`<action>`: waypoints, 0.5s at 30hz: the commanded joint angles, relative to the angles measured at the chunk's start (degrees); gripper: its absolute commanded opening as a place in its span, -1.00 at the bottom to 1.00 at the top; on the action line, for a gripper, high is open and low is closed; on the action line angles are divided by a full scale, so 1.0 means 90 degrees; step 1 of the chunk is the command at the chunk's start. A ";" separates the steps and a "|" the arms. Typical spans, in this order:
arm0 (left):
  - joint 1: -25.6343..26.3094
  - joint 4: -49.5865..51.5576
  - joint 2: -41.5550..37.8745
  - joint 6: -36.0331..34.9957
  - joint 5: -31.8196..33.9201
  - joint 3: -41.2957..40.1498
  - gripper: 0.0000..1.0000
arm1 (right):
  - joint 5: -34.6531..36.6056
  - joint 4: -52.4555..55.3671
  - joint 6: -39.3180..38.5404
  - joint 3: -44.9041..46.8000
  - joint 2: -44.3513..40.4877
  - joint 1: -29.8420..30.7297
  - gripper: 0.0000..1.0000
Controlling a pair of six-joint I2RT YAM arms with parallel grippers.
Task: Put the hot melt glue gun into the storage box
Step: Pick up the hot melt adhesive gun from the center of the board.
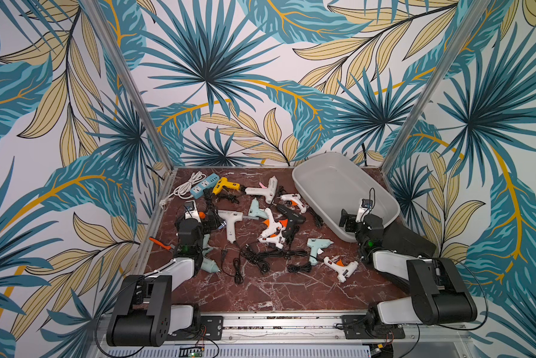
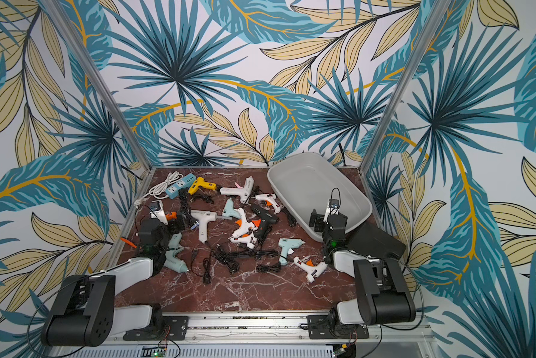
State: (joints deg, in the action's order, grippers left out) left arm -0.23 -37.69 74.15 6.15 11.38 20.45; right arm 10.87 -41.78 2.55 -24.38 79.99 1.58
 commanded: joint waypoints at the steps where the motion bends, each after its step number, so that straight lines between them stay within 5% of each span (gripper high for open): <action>1: -0.0082 0.0024 -0.0058 -0.0056 0.0035 0.0072 1.00 | 0.0347 0.0660 0.0064 -0.0201 -0.0295 0.0025 0.99; 15: -0.0078 0.1093 -0.0592 0.0296 -0.0315 0.0512 1.00 | 0.1412 0.4100 0.1228 -0.1145 -0.1973 0.0022 0.99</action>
State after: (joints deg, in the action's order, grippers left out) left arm -0.23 -32.03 70.65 7.35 10.35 22.92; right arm 19.92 -15.99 9.19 -32.69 64.58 1.58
